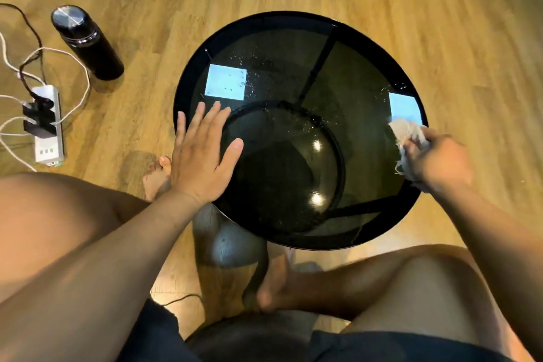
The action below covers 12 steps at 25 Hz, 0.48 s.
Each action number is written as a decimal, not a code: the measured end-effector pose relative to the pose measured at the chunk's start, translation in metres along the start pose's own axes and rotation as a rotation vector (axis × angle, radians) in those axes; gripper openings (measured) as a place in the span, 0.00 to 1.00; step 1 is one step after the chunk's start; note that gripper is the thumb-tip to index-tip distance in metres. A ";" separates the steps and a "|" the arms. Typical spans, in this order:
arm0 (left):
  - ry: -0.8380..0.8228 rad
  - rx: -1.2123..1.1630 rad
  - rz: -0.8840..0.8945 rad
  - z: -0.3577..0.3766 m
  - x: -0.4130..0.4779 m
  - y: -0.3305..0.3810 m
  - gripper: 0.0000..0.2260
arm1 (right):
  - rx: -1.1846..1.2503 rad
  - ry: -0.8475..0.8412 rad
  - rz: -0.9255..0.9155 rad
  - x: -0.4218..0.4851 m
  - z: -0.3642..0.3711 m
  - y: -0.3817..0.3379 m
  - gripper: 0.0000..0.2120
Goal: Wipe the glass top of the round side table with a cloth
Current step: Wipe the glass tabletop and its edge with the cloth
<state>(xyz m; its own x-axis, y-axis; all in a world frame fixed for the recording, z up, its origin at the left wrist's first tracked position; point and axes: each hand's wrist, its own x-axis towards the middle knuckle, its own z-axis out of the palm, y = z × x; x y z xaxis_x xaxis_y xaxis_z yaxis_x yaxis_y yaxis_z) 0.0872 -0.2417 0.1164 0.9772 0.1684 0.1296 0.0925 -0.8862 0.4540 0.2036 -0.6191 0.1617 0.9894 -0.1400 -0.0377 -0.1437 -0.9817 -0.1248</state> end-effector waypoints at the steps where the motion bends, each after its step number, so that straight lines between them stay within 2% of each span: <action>1: 0.003 -0.010 -0.002 0.000 0.000 0.000 0.28 | 0.005 0.011 0.015 0.002 0.001 0.000 0.21; 4: 0.013 -0.043 0.001 -0.001 0.000 0.002 0.28 | -0.008 0.085 -0.025 -0.049 0.014 -0.052 0.18; 6: 0.020 -0.048 0.006 -0.001 0.000 0.002 0.28 | 0.036 0.090 -0.192 -0.112 0.027 -0.106 0.17; 9: 0.021 -0.033 0.016 0.000 -0.002 0.000 0.27 | 0.139 -0.035 -0.474 -0.198 0.038 -0.178 0.17; 12: 0.020 -0.010 0.021 0.003 -0.001 -0.001 0.26 | 0.213 -0.090 -0.646 -0.197 0.036 -0.168 0.18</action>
<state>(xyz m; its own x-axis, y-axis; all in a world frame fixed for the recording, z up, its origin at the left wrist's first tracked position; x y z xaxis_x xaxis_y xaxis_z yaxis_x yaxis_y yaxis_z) 0.0865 -0.2425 0.1138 0.9749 0.1586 0.1562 0.0703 -0.8852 0.4599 0.0325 -0.4218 0.1541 0.8738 0.4854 0.0290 0.4650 -0.8166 -0.3419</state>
